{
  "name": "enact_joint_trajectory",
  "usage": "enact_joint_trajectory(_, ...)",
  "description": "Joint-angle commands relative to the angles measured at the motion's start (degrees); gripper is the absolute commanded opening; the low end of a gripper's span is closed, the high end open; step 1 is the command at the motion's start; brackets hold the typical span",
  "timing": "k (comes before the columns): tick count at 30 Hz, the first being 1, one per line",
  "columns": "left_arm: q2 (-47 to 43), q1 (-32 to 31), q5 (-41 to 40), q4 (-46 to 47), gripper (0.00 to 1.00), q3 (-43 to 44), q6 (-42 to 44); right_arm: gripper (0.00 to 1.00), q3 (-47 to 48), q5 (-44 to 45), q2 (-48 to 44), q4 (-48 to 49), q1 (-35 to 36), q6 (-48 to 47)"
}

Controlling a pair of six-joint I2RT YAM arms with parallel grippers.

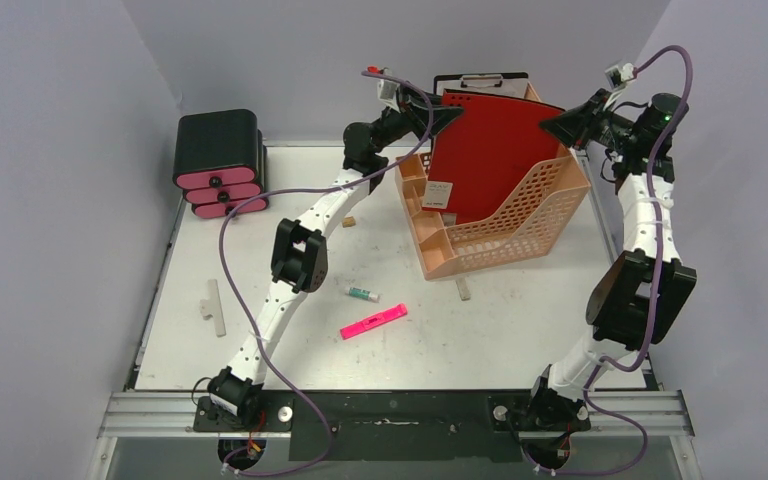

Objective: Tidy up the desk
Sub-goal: Place the folder in the storage box.

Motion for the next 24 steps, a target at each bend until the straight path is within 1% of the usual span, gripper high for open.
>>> enact_joint_trajectory(1,-3.72,-0.92,3.59,3.46,0.0,-0.19,0.4,0.05,5.77,13.6,-0.54,-2.45,-1.01,-4.86)
enact_joint_trajectory(8,-4.15,-1.4,4.74,4.49,0.0,-0.93,-0.46,0.05,8.52,19.18,0.88,-3.5,-1.52,-4.79)
enact_joint_trajectory(13,-4.46,-1.58,5.69,5.48,0.0,-1.94,-1.33,0.05,10.09,21.2,2.21,-3.41,-2.0,-3.58)
enact_joint_trajectory(19,-5.15,-1.49,6.32,6.64,0.0,-3.07,-3.36,0.05,8.48,19.22,2.47,3.22,-3.14,3.15)
enact_joint_trajectory(24,-5.91,-1.58,6.99,6.91,0.01,-4.02,-3.42,0.05,9.56,19.57,3.34,4.6,-3.72,4.89)
